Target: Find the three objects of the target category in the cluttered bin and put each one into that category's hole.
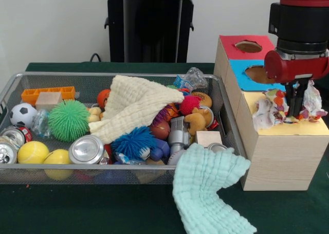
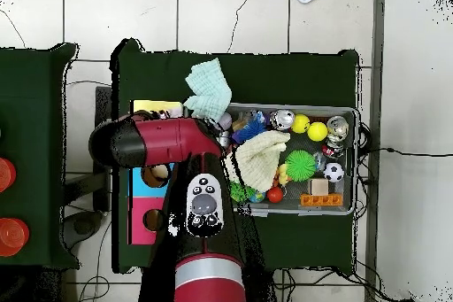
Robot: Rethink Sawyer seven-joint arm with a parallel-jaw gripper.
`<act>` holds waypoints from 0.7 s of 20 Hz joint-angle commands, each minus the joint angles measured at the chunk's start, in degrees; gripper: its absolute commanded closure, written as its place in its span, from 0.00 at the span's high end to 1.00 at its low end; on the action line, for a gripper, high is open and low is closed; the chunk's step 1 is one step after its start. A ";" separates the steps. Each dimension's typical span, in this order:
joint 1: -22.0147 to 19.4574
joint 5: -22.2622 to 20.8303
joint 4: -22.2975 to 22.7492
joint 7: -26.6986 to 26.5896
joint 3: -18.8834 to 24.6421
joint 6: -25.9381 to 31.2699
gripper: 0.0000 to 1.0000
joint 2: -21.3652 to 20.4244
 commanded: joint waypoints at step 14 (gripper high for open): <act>1.80 -1.90 -1.13 5.52 0.54 7.64 0.00 14.76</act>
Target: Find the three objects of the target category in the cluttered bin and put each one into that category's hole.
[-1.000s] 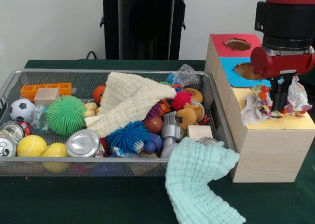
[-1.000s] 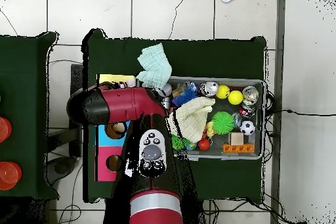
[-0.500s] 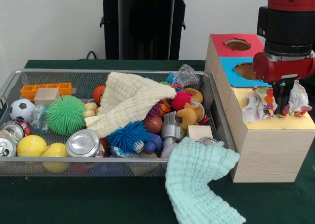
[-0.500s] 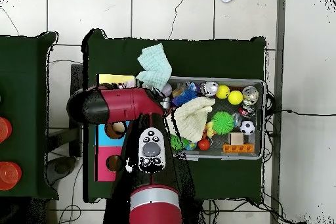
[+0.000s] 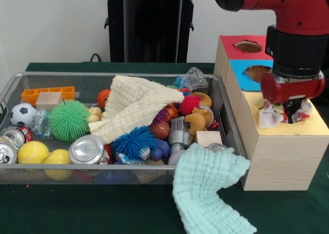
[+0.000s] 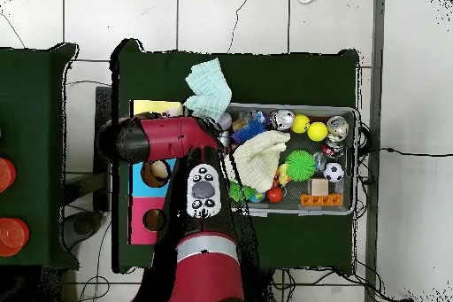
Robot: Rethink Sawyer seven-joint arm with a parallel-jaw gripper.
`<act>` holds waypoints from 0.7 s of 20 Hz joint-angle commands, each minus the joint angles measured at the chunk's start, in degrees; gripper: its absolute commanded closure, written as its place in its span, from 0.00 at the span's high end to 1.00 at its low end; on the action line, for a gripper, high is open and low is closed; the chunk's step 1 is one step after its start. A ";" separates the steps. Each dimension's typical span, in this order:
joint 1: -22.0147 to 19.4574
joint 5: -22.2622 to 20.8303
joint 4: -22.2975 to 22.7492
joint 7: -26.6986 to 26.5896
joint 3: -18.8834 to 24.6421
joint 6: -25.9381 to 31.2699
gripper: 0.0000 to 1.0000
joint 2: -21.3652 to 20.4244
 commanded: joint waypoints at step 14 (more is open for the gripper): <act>0.33 -3.83 -0.13 5.81 1.16 -4.48 0.00 15.71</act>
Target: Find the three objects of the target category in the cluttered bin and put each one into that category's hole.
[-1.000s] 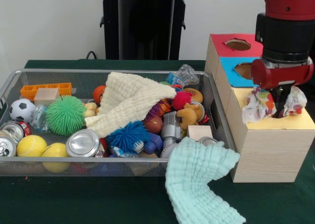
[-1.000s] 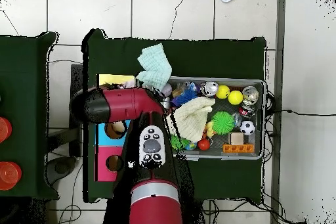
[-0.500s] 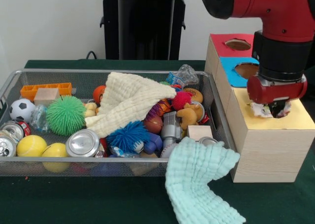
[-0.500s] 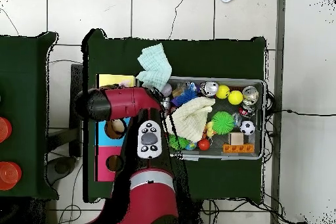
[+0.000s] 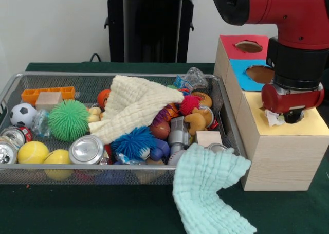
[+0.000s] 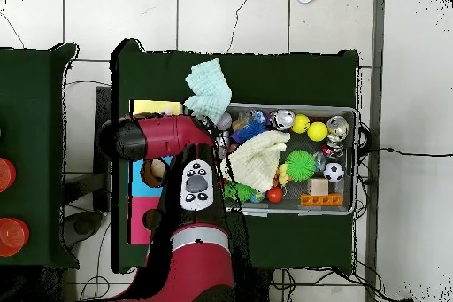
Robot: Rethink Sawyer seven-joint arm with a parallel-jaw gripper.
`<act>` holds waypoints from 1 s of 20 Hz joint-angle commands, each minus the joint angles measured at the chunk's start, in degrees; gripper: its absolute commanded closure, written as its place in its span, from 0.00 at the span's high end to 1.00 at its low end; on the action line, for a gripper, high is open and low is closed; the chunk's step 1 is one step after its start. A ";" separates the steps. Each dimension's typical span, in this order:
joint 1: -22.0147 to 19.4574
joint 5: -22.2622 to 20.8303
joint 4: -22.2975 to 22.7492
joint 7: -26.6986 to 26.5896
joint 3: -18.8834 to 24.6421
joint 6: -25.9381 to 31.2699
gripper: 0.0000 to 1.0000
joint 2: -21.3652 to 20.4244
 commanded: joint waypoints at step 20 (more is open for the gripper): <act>-0.02 0.11 8.24 5.47 0.65 15.07 0.00 -10.25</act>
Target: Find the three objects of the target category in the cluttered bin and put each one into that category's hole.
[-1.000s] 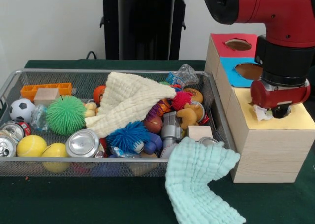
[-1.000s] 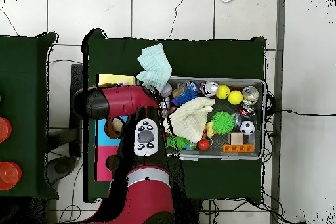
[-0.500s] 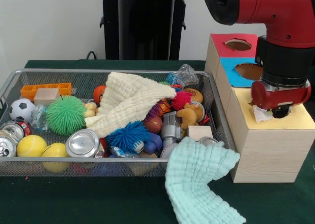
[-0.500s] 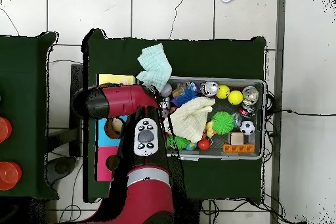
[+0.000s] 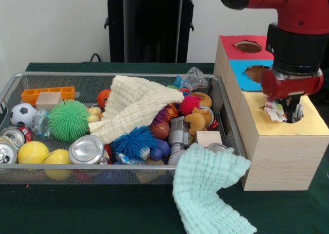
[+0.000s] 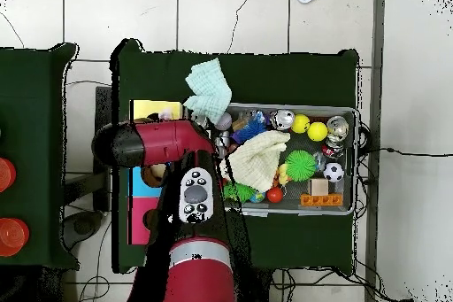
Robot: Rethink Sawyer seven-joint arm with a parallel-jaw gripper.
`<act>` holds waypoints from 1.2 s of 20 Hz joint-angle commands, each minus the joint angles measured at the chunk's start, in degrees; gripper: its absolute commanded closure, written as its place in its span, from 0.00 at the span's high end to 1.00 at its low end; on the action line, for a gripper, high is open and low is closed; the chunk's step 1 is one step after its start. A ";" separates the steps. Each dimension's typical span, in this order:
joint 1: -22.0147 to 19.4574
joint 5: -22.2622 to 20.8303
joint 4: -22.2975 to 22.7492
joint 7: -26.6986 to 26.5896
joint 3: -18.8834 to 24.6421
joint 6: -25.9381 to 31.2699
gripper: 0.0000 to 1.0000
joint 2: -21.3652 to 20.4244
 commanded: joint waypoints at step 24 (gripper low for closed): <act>-0.35 -0.98 5.25 4.87 0.90 17.22 0.00 -8.04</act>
